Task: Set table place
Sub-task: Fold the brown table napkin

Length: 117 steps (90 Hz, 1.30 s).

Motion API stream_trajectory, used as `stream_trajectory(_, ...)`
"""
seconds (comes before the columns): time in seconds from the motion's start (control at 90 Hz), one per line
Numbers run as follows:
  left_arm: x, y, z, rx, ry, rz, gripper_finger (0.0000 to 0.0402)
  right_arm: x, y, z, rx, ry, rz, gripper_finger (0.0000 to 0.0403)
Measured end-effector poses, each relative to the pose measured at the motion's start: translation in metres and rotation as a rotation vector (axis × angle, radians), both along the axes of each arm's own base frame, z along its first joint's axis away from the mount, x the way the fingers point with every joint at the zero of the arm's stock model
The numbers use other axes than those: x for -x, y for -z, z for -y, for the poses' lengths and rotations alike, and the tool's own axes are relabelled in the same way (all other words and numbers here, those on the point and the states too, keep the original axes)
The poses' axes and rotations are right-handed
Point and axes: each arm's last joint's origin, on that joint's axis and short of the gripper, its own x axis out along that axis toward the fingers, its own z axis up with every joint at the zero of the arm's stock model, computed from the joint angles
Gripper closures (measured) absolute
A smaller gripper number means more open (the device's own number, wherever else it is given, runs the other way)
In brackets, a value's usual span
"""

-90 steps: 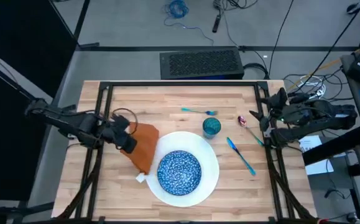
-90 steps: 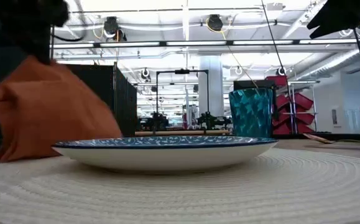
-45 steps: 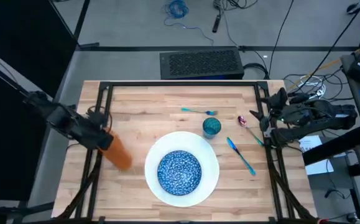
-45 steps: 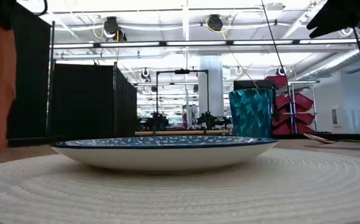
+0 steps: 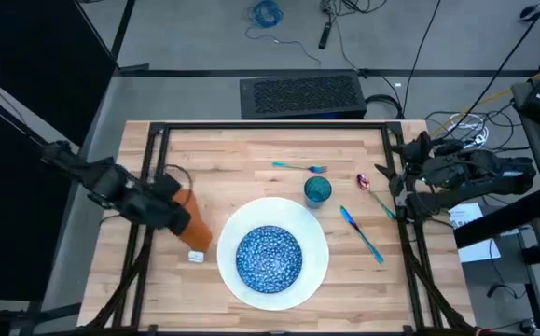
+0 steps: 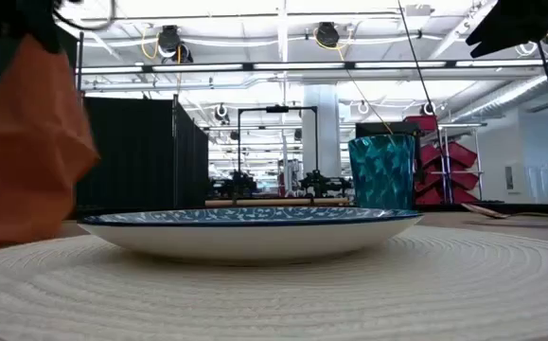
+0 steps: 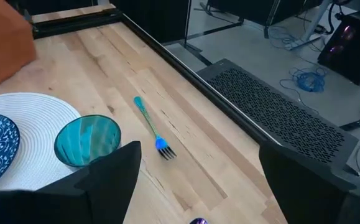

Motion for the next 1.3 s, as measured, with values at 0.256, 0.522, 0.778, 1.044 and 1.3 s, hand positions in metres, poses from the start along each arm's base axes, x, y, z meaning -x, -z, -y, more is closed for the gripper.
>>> stream_trajectory(0.256, -0.068, 0.057, 0.0, 0.058, 0.109, 0.034, 0.0401, 0.0, 0.0, 0.0, -0.008, -0.008, 0.002, 0.009)
stream_trajectory(0.522, -0.112, 0.089, -0.018, 0.056, 0.234, 0.041, 0.0401, 0.0, 0.001, 0.0, -0.022, 0.002, 0.005, 0.009)
stream_trajectory(0.778, -0.134, 0.087, -0.028, 0.157, 0.27, 0.201, 0.0401, 0.001, 0.001, 0.0, -0.026, 0.005, -0.002, 0.009)
stream_trajectory(1.044, -0.136, 0.09, -0.018, 0.232, 0.288, 0.201, 0.0402, 0.001, 0.001, 0.0, -0.024, 0.006, -0.002, 0.009)
stream_trajectory(1.3, -0.133, 0.09, -0.016, 0.224, 0.284, 0.175, 0.0402, 0.001, 0.001, 0.0, -0.024, 0.006, -0.004, 0.009)
